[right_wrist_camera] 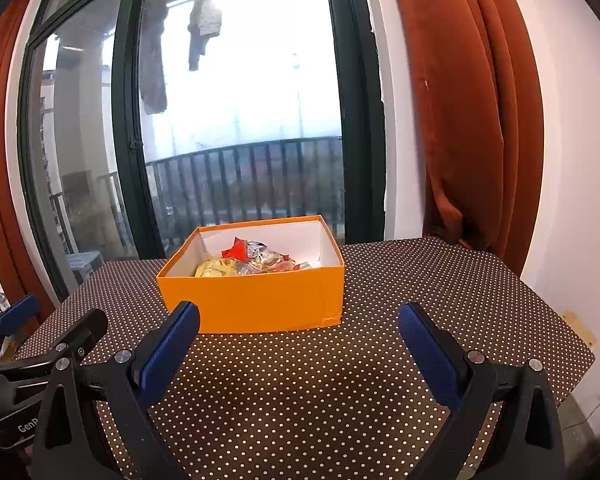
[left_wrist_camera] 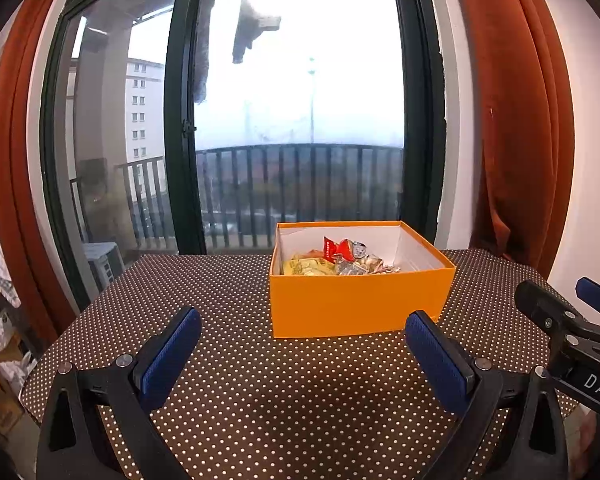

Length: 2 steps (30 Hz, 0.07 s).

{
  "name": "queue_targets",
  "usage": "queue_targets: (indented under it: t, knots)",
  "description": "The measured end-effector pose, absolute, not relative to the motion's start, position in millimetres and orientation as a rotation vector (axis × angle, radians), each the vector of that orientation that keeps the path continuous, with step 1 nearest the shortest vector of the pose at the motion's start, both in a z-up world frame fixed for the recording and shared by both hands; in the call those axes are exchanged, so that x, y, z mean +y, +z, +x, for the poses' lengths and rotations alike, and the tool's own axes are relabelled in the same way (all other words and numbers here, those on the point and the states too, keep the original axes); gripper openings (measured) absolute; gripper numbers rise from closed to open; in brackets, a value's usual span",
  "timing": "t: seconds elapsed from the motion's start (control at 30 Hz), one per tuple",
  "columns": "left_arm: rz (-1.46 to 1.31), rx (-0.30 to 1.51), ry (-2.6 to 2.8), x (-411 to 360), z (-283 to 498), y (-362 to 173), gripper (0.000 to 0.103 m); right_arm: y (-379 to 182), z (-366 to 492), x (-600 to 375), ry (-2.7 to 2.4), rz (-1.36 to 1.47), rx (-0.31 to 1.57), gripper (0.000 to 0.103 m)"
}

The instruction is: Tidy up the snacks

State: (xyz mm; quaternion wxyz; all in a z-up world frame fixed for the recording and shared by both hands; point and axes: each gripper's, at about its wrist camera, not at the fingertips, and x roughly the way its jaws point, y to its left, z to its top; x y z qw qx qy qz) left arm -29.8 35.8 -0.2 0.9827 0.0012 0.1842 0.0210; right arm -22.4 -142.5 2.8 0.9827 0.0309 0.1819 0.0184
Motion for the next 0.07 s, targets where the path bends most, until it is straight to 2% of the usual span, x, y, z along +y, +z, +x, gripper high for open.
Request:
queue_targets:
  t: [0.07]
  knots:
    - [0.001,0.374,0.043,35.9,-28.0,-0.3,0.103,2.3,-19.8,-142.8,0.038,0.061,0.370,0.101]
